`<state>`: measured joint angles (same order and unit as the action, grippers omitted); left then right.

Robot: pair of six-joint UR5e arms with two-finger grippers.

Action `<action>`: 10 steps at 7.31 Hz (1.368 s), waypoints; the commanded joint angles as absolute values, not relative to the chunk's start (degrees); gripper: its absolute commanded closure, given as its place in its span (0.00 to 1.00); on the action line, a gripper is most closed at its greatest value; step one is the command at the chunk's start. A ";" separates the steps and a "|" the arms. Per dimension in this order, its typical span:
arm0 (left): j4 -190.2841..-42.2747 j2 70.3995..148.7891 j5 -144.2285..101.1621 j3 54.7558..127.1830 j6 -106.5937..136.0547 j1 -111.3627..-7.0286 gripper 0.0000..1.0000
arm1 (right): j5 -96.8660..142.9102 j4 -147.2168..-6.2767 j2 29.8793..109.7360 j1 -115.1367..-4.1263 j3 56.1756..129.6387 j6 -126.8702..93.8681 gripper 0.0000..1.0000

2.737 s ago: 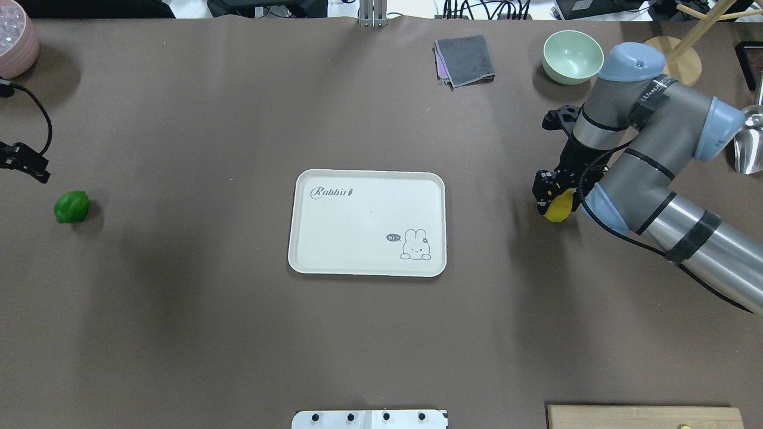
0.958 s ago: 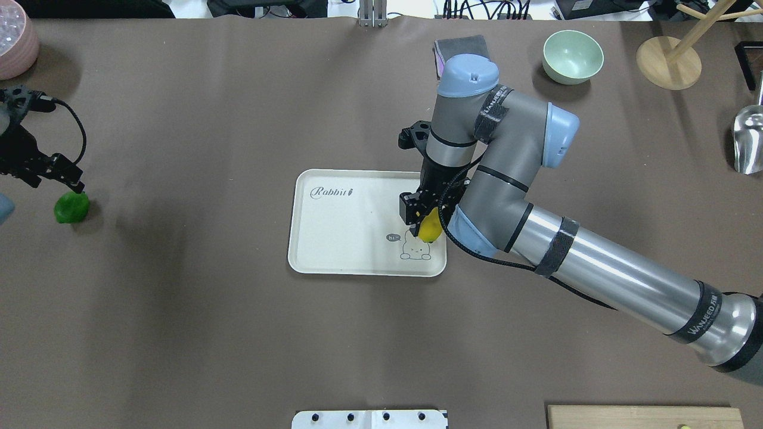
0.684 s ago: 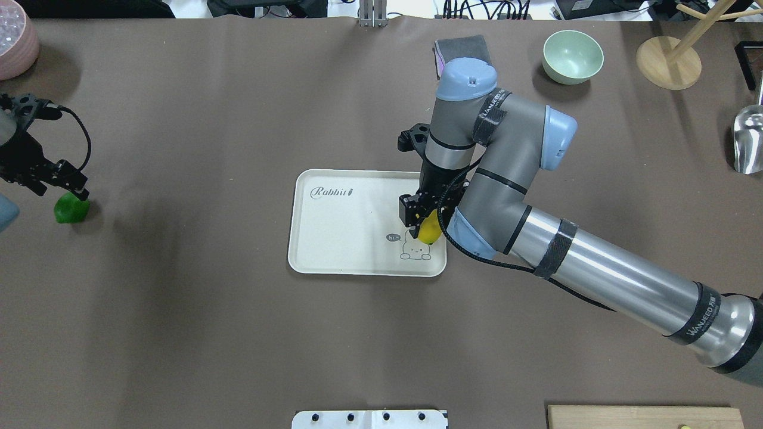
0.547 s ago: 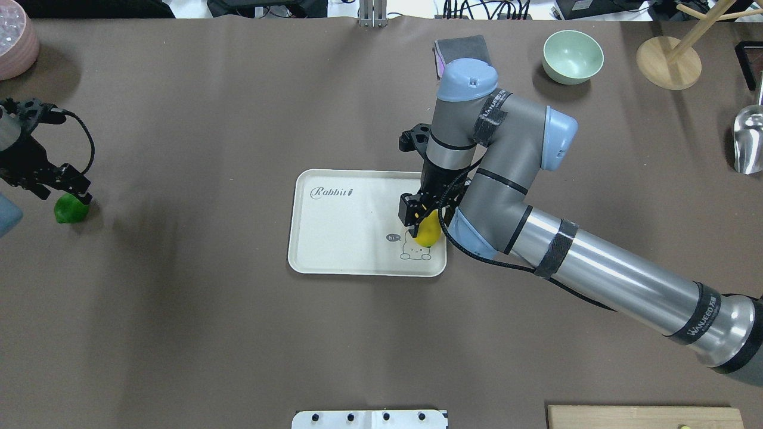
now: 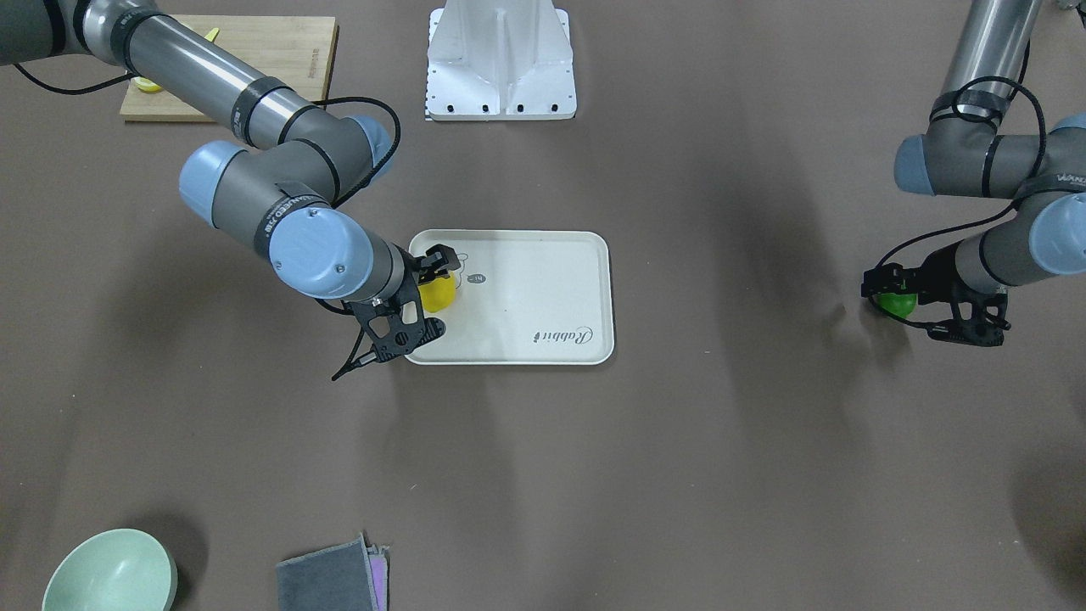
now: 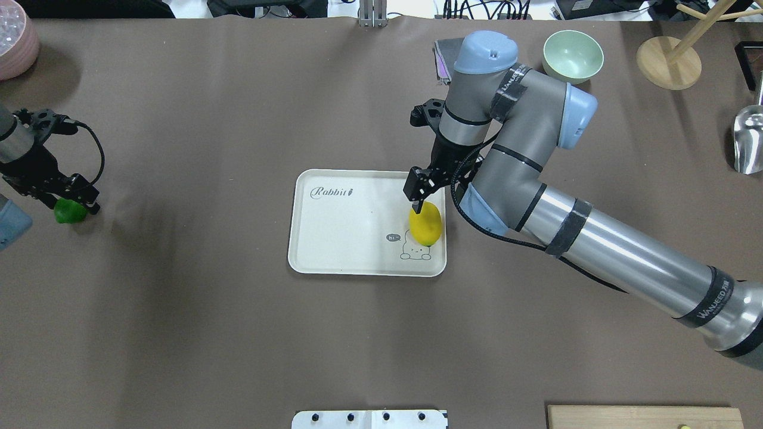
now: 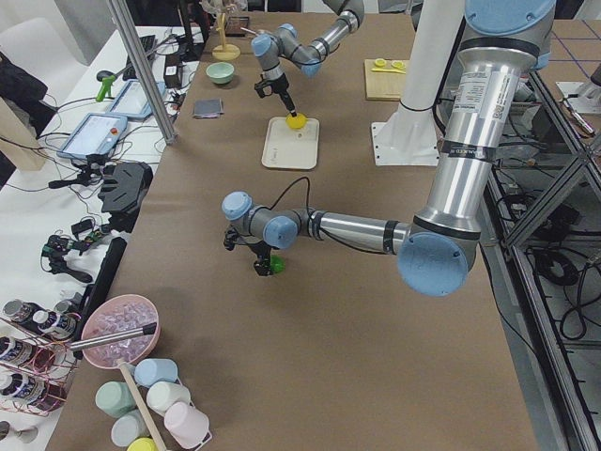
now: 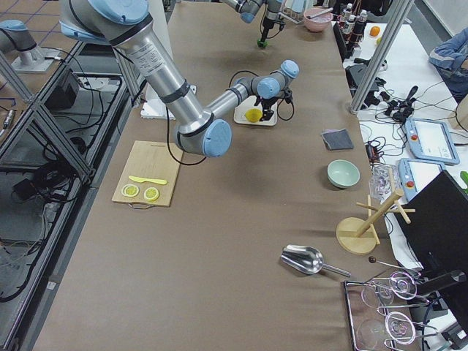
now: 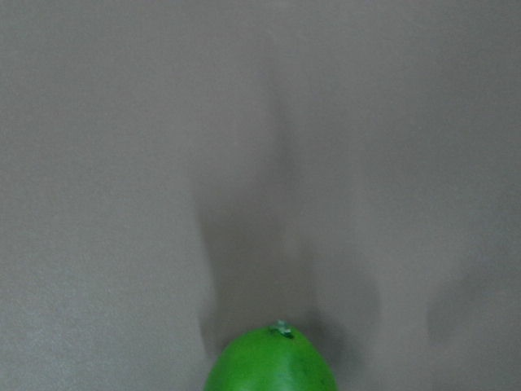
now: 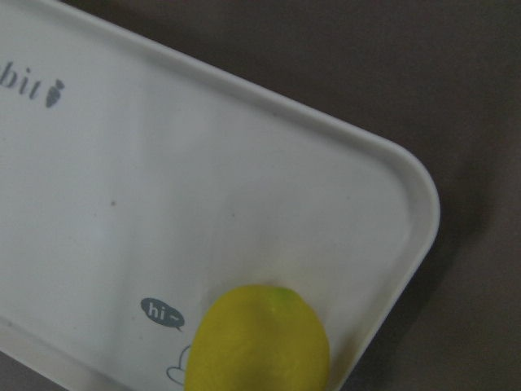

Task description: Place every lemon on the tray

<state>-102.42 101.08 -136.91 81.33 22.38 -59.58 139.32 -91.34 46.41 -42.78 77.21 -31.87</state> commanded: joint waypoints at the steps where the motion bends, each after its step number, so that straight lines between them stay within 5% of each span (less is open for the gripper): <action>1: -102.30 100.29 -137.37 81.56 21.89 -59.59 0.29 | 141.06 -91.32 47.36 -47.44 78.65 -31.29 0.01; 3: -102.31 99.23 -140.69 81.82 21.62 -59.94 0.94 | 141.06 -91.49 56.63 -52.97 85.39 -25.18 0.01; 5: -100.39 99.40 -142.82 84.80 21.62 -63.08 1.00 | 141.15 -91.84 65.52 -56.67 92.42 -22.59 0.01; 8: -76.26 104.46 -141.86 101.21 22.58 -63.90 1.00 | 140.62 -91.24 76.09 -61.85 99.39 -21.80 0.03; 10: -76.37 109.75 -142.73 101.08 22.41 -57.61 1.00 | 139.93 -91.23 81.18 -65.12 102.99 -13.83 0.06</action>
<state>-77.24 106.75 -142.21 100.45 22.44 -61.09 140.43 -91.26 77.77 -63.33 100.59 -17.95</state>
